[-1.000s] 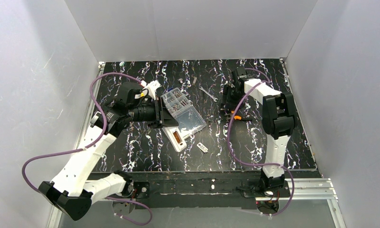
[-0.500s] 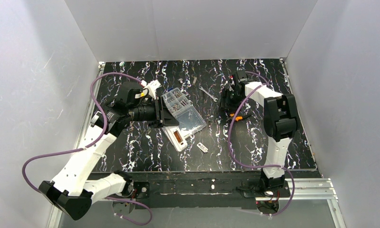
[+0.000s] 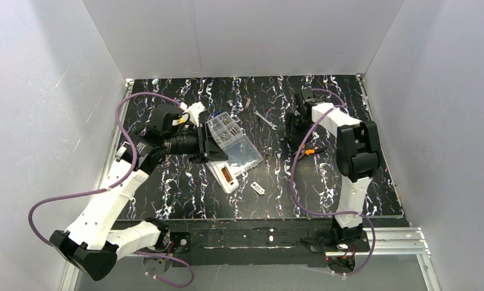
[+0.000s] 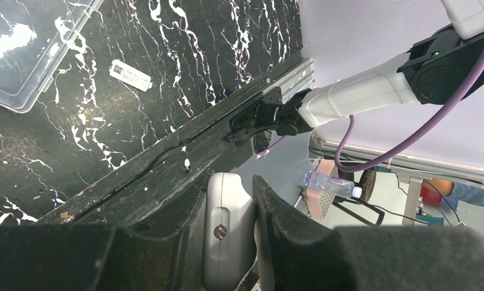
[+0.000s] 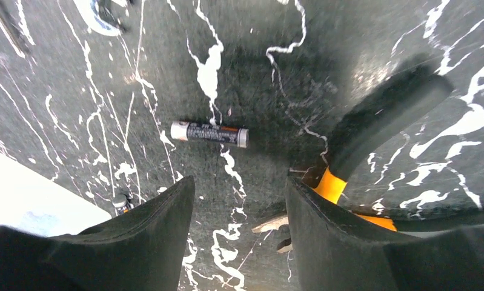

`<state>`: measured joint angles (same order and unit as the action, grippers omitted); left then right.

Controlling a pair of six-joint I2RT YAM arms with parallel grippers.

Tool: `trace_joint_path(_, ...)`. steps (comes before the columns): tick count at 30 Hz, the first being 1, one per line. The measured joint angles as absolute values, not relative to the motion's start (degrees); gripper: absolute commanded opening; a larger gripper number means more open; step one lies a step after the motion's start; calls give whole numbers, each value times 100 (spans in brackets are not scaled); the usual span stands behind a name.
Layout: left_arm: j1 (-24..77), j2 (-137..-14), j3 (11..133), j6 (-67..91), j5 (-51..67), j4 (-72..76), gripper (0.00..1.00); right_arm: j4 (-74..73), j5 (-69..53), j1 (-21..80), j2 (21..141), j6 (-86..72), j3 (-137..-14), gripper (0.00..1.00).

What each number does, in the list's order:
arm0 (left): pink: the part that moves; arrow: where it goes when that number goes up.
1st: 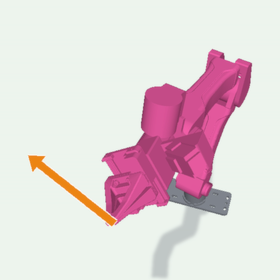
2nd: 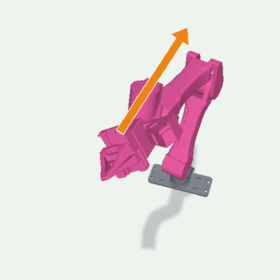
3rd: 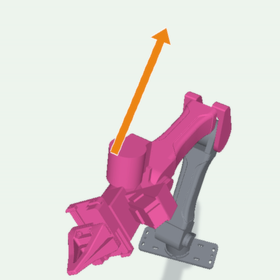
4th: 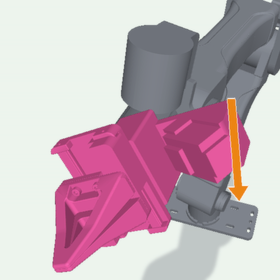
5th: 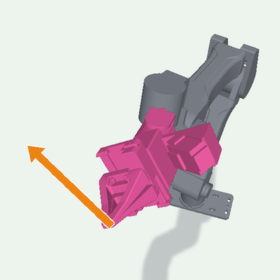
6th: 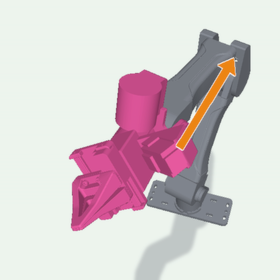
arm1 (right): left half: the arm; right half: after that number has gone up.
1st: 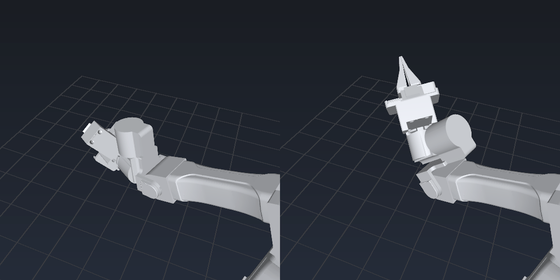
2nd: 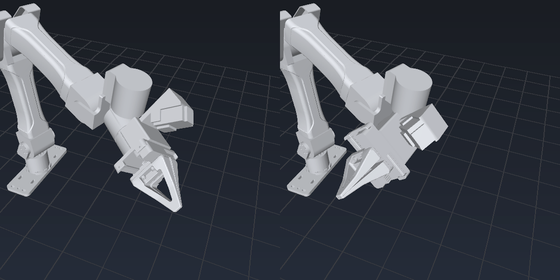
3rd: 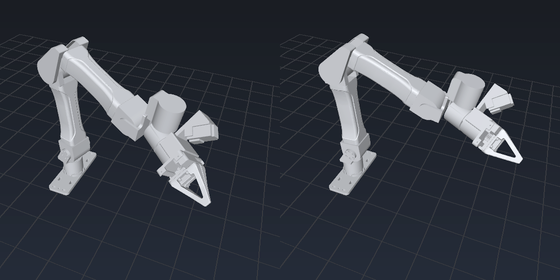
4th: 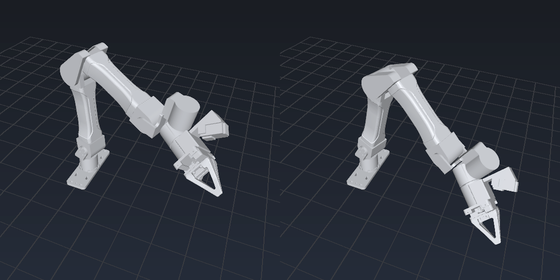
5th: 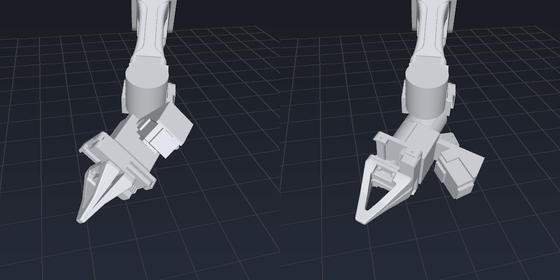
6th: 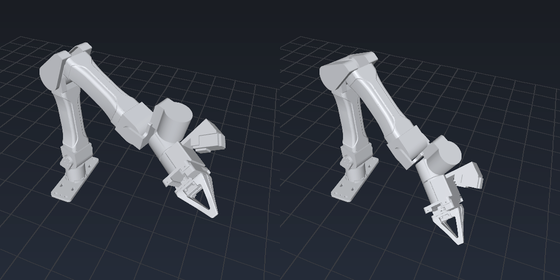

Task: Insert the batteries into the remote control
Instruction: Adjust the distractor at the center of the board, then move the battery to the center of the board.

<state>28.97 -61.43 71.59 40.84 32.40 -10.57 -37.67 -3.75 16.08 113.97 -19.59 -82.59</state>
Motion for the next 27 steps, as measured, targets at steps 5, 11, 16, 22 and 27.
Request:
trace_joint_path(5,2897,-6143,7159,4045,3240,-1063,0,-3662,-357,1562,11397,-1927,-8503,65)
trace_joint_path(11,2897,-6143,7159,4003,3238,-1090,0,-3389,-744,1555,11465,-1739,-8908,65)
trace_joint_path(16,2897,-6141,7159,4001,3236,-1105,0,-3245,-987,1555,11725,-1656,-9247,65)
trace_joint_path(22,2897,-6141,7159,4001,3236,-1105,0,-3273,-1087,1555,12145,-1651,-9323,65)
trace_joint_path(27,2897,-6141,7161,4003,3236,-1105,0,-3277,-1142,1555,12258,-1651,-9362,65)
